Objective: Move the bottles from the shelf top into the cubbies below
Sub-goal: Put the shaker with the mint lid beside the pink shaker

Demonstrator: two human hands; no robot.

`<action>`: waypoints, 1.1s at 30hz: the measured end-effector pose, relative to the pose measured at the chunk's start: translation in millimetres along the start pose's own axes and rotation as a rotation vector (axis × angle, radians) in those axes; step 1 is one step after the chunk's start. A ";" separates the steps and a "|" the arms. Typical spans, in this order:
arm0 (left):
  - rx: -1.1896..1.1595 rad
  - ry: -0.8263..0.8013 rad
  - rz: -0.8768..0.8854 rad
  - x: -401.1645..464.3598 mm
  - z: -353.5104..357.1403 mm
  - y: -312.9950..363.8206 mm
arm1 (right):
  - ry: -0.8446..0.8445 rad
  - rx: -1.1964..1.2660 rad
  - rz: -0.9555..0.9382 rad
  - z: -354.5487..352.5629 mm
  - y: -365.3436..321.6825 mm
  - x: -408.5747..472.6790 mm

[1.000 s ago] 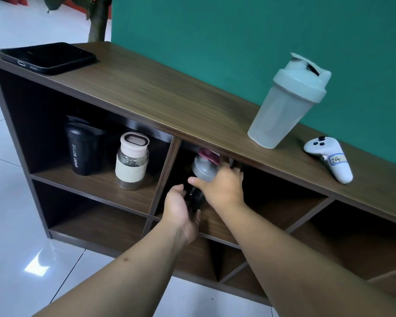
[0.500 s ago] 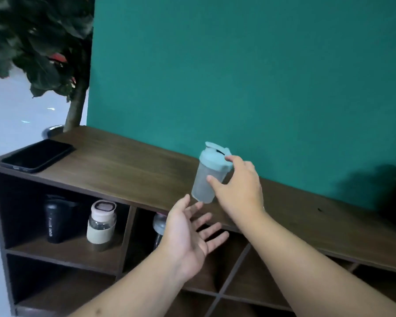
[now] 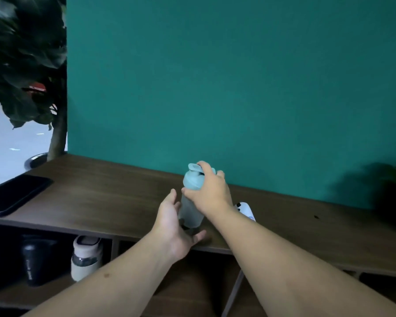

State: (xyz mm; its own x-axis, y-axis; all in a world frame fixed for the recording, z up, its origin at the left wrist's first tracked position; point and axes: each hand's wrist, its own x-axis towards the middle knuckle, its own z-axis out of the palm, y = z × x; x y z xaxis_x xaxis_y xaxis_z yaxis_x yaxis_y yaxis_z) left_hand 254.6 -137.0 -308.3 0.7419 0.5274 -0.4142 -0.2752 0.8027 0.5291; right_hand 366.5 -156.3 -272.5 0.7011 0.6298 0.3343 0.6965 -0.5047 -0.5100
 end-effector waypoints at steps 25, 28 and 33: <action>-0.008 0.164 -0.159 21.2 -135.4 -171.4 | -0.055 0.062 0.114 126.8 151.3 -155.9; -0.060 0.136 -0.131 59.6 -146.6 -168.2 | -0.003 0.046 0.138 143.8 156.3 -129.0; -0.110 0.082 -0.121 101.6 -154.7 -164.4 | 0.018 -0.007 0.208 159.6 163.4 -95.3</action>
State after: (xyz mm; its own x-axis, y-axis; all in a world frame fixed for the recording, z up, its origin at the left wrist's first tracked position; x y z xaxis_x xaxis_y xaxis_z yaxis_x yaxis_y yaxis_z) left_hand 280.6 -172.2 -552.0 0.7225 0.4427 -0.5311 -0.2556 0.8847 0.3897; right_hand 389.1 -204.5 -514.2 0.8325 0.5010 0.2366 0.5375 -0.6266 -0.5644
